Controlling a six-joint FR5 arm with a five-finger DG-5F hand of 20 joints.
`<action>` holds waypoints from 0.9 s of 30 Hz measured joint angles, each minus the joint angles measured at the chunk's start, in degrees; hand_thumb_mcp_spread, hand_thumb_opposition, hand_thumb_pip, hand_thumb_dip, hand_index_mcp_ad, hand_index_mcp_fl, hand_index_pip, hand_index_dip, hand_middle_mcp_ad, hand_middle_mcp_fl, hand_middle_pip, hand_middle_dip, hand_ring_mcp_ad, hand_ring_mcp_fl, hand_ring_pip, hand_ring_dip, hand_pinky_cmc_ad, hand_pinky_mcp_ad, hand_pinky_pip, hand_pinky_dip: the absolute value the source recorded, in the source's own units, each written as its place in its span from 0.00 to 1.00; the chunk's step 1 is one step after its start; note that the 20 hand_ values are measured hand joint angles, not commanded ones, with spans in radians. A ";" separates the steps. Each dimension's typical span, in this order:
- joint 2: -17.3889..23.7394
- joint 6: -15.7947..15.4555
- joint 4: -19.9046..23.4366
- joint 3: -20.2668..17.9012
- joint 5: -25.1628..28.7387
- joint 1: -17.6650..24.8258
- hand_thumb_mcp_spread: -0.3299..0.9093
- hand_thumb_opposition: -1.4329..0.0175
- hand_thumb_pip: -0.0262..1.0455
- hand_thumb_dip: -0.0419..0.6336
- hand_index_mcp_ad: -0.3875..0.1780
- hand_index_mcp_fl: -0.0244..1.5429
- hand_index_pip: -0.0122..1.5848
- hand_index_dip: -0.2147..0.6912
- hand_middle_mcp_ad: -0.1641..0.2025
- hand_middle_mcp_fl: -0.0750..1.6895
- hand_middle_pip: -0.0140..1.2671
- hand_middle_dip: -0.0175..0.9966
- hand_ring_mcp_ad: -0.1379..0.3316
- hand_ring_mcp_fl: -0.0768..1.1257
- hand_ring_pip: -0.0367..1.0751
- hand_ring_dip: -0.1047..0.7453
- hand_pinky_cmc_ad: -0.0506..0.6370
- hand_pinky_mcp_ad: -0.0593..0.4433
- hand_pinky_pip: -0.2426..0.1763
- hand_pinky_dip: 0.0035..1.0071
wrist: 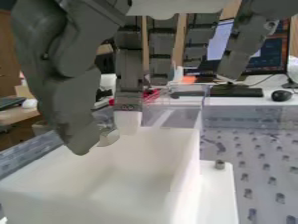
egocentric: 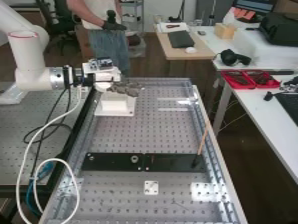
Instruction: Grab the larger nut and place it in the white container
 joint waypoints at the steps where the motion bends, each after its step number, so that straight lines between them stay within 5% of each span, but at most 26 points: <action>1: -0.05 -0.13 -0.28 0.07 0.13 0.06 0.56 0.40 0.58 0.41 0.65 0.27 0.96 0.40 0.59 0.18 0.11 0.22 0.54 0.11 0.12 0.22 0.55 0.67 0.55 0.33; 5: -0.36 -0.50 -1.99 0.49 1.19 0.38 0.56 0.39 0.69 0.41 0.56 0.13 0.97 0.39 0.58 0.14 0.11 0.22 0.54 0.11 0.12 0.22 0.56 0.67 0.55 0.37; 11: -0.24 -0.07 -2.29 0.53 2.13 0.53 0.52 0.41 0.70 0.41 0.55 0.03 0.94 0.37 0.58 0.10 0.11 0.22 0.54 0.07 0.13 0.21 0.56 0.67 0.47 0.46; 19: 0.78 0.78 -3.64 1.59 3.81 -0.14 0.51 0.41 0.74 0.41 0.55 0.02 0.95 0.34 0.58 0.09 0.11 0.22 0.54 0.06 0.14 0.21 0.55 0.67 0.43 0.52; 27: 6.50 2.92 -4.93 3.73 8.76 -3.59 0.50 0.42 0.74 0.41 0.55 0.02 0.92 0.29 0.58 0.09 0.11 0.22 0.54 0.06 0.14 0.22 0.55 0.67 0.40 0.53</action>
